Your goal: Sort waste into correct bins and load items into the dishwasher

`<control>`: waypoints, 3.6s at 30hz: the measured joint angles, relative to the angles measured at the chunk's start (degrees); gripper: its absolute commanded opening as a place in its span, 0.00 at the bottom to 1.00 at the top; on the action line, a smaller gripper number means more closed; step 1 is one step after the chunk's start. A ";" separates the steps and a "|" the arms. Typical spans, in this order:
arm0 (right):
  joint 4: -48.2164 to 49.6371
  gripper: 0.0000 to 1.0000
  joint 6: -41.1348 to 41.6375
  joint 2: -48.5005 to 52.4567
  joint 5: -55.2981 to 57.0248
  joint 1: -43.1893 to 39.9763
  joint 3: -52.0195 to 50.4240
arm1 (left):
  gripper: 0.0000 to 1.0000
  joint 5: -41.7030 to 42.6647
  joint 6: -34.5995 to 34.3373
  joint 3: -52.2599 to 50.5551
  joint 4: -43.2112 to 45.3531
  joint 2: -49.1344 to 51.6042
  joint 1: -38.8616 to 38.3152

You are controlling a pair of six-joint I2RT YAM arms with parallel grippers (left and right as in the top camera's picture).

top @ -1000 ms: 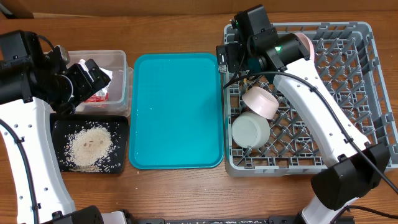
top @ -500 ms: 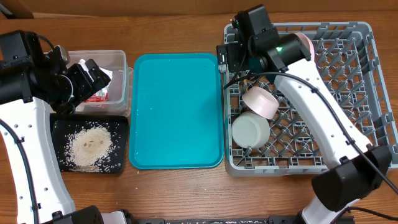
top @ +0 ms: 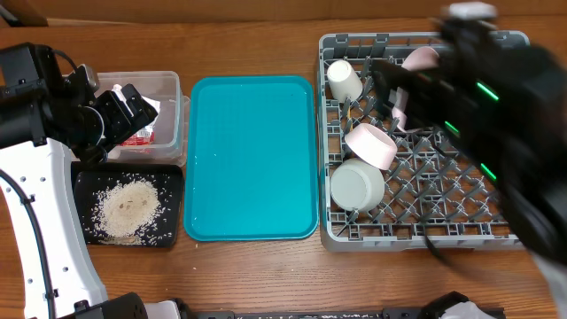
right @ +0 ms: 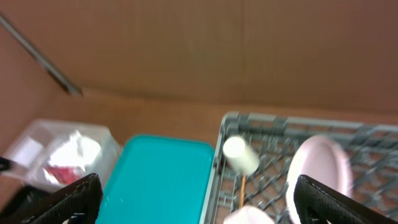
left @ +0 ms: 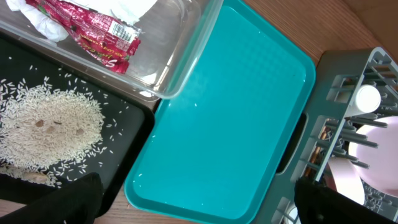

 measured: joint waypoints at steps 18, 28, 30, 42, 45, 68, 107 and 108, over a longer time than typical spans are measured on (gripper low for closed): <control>8.96 1.00 0.04 -52.17 1.25 -12.35 -42.66 | 1.00 -0.04 0.00 0.00 0.00 0.00 0.00; 43.67 1.00 1.07 -67.71 -3.85 -15.61 -76.35 | 1.00 0.00 0.00 0.00 0.00 0.00 0.00; 53.75 1.00 2.16 -69.40 -4.37 -15.67 -82.99 | 1.00 -0.02 0.00 0.00 0.02 0.00 0.00; 74.44 1.00 4.37 -70.95 -4.94 -15.69 -103.16 | 1.00 0.00 0.00 0.00 0.00 0.00 0.00; 72.65 1.00 4.50 -70.99 -4.92 -15.69 -104.96 | 1.00 0.00 0.00 0.00 0.00 0.00 0.00; 56.43 1.00 4.50 -71.01 -4.96 -15.69 -105.02 | 1.00 0.00 0.00 0.00 0.00 0.00 0.00; 56.39 1.00 4.50 -71.01 -4.96 -15.69 -105.02 | 1.00 -1.11 0.00 0.00 0.00 -17.18 -13.07; 56.43 1.00 4.52 -71.01 -4.94 -15.69 -105.02 | 1.00 -1.05 0.00 0.00 0.00 -18.91 -14.38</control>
